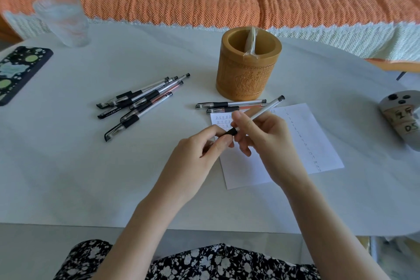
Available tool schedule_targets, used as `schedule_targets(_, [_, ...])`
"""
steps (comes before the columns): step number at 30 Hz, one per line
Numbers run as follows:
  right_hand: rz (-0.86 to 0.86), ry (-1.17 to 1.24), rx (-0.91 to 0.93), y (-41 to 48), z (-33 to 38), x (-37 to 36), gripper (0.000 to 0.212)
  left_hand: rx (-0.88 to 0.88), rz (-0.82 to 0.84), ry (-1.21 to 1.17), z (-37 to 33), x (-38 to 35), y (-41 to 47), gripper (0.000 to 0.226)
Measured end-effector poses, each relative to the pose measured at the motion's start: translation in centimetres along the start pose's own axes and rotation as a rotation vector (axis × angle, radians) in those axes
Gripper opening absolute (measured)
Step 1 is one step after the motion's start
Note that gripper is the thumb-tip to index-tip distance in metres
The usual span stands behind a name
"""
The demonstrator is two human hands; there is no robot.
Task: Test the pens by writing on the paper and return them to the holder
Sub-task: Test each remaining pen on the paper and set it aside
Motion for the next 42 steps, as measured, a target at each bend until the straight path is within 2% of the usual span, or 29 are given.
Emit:
schedule_targets(3, [0.088,0.048,-0.081,0.1,-0.8,-0.6,0.022,0.012,-0.012,0.03,0.5,0.3,-0.1,0.036])
schedule_targets(5, [0.035,0.128,-0.117,0.4,-1.1,0.3,0.026,0.039,-0.055,0.11,1.1,1.0,-0.2,0.036])
schedule_targets(8, [-0.113,0.173,-0.105,0.7,-1.1,2.7,0.01,0.11,-0.072,0.264,1.7,1.6,-0.5,0.037])
schedule_targets(17, [-0.34,-0.25,-0.046,0.8,-1.6,3.2,0.042,0.132,-0.009,0.522,1.6,0.6,-0.5,0.043])
schedule_targets(19, [-0.388,-0.302,-0.015,0.8,-1.4,3.2,0.047,0.125,-0.01,0.541,1.4,0.6,-0.5,0.043])
schedule_targets(25, [-0.438,-0.415,0.034,0.7,-1.5,2.6,0.039,0.126,-0.01,0.551,1.3,0.6,-0.5,0.042])
schedule_targets(42, [-0.433,-0.425,0.051,1.0,-1.9,2.5,0.039,0.16,0.015,0.555,1.7,0.4,-0.5,0.041])
Point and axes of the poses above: each hand's wrist, its own y-axis towards the middle knuckle, its own x-axis out of the back of the hand, z = x × y, the point moved 9 cm from there along y, towards the middle knuckle, and after that the axes turned 2 degrees about -x, right-handed, at the moved point
